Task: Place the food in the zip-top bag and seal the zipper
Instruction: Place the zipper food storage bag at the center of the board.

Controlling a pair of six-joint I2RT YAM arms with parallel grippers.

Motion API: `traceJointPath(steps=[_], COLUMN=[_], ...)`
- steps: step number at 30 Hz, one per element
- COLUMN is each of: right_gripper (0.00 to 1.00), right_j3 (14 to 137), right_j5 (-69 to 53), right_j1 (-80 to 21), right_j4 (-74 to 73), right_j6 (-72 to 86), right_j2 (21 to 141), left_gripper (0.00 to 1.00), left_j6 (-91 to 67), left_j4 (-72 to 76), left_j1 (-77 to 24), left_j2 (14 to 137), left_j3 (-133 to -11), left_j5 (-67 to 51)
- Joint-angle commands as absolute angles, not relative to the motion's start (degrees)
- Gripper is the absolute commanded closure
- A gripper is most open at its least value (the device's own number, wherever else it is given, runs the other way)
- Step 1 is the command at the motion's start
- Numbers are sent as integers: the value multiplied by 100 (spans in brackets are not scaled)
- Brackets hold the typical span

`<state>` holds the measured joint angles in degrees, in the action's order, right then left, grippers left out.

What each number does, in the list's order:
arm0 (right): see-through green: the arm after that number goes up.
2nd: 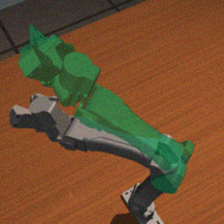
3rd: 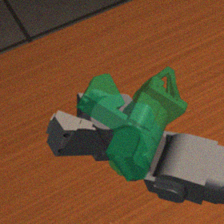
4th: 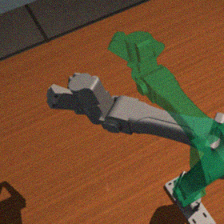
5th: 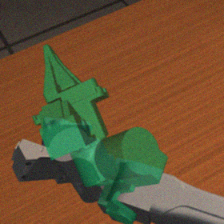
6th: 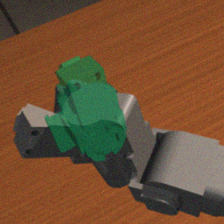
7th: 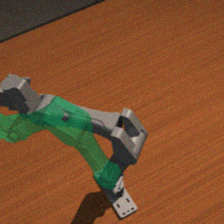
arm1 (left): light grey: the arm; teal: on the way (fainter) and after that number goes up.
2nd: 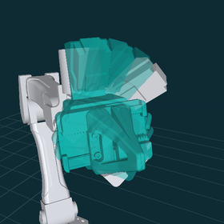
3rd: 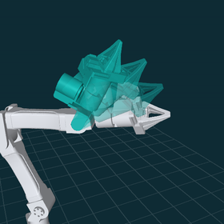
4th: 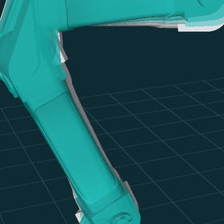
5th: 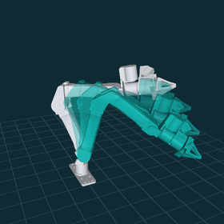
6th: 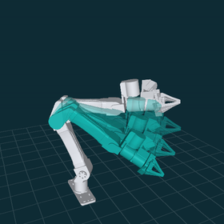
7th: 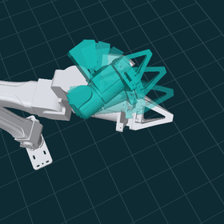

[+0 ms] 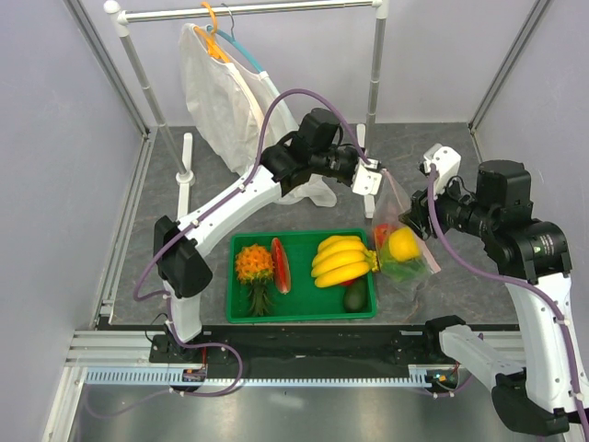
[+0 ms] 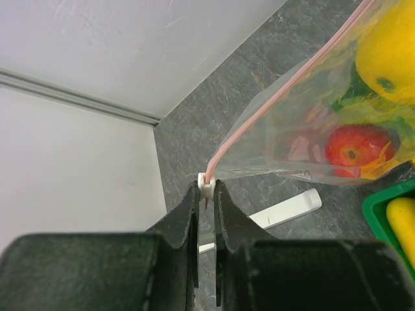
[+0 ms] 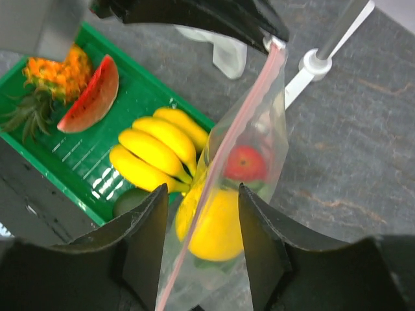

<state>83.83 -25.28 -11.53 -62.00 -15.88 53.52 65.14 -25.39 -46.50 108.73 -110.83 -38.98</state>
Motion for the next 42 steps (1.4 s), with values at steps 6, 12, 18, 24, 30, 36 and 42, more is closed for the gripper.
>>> traceJointPath(steps=[6, 12, 18, 24, 30, 36, 42], right_gripper=[53, 53, 99, 100, 100, 100, 100], right_j3=[8420, 8288, 8428, 8728, 8237, 7744, 7542], right_j5=[-2496, -2251, -1969, -1188, -36, 544, 72], right_j1=[-1187, -1178, -1178, -1186, -1186, -1160, -669], right_j4=[-6811, -6935, -6926, -6637, -5503, -4387, -3306], right_j6=[-1968, -2127, -2145, -2548, -3540, -4288, -4833], right_j2=[5440, 5537, 5616, 5494, 5133, 5264, 5721], left_gripper=[98, 98, 98, 56, 23, 20, 19], left_j6=[6319, 6319, 6284, 5679, 4396, 3613, 2525], left_j4=[-2487, -2487, -2487, -2487, -2496, -2470, -2338], left_j1=[-4720, -4746, -4790, -4790, -4781, -4772, -4746], left_j2=[10556, 10617, 10600, 10415, 9837, 9308, 8842], left_j3=[-11232, -11250, -11241, -11171, -10952, -10513, -10100], left_j5=[-3902, -3858, -3867, -3674, -3744, -3814, -3946])
